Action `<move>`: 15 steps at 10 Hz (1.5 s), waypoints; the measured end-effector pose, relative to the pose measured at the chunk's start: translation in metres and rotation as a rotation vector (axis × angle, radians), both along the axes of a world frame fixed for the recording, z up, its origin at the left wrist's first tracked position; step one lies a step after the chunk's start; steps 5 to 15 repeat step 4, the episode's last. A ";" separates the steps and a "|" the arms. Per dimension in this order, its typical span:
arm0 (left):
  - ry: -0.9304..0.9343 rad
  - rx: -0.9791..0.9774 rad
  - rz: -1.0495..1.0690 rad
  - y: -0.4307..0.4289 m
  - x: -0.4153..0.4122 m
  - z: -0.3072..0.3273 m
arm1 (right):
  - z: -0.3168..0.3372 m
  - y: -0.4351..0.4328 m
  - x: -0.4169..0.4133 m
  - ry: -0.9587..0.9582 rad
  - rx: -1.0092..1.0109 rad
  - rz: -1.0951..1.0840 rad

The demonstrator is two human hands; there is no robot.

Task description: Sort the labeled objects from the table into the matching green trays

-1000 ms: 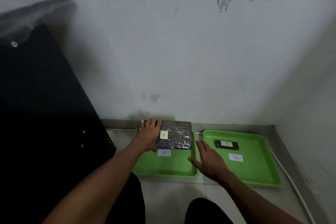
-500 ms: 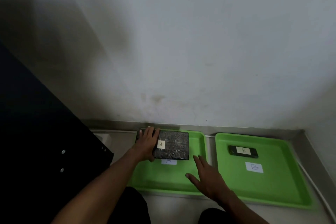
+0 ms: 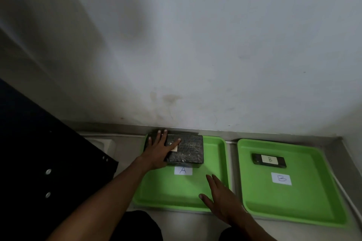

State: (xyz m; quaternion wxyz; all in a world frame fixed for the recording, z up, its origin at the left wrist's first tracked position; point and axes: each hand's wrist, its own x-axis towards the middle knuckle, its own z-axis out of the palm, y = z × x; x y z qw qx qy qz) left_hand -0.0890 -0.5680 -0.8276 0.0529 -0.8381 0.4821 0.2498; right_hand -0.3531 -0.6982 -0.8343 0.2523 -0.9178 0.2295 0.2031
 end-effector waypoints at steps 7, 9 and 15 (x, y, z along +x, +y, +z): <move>0.016 0.014 0.110 0.000 -0.012 0.006 | 0.008 0.008 0.002 -0.028 0.022 -0.036; 0.016 0.014 0.110 0.000 -0.012 0.006 | 0.008 0.008 0.002 -0.028 0.022 -0.036; 0.016 0.014 0.110 0.000 -0.012 0.006 | 0.008 0.008 0.002 -0.028 0.022 -0.036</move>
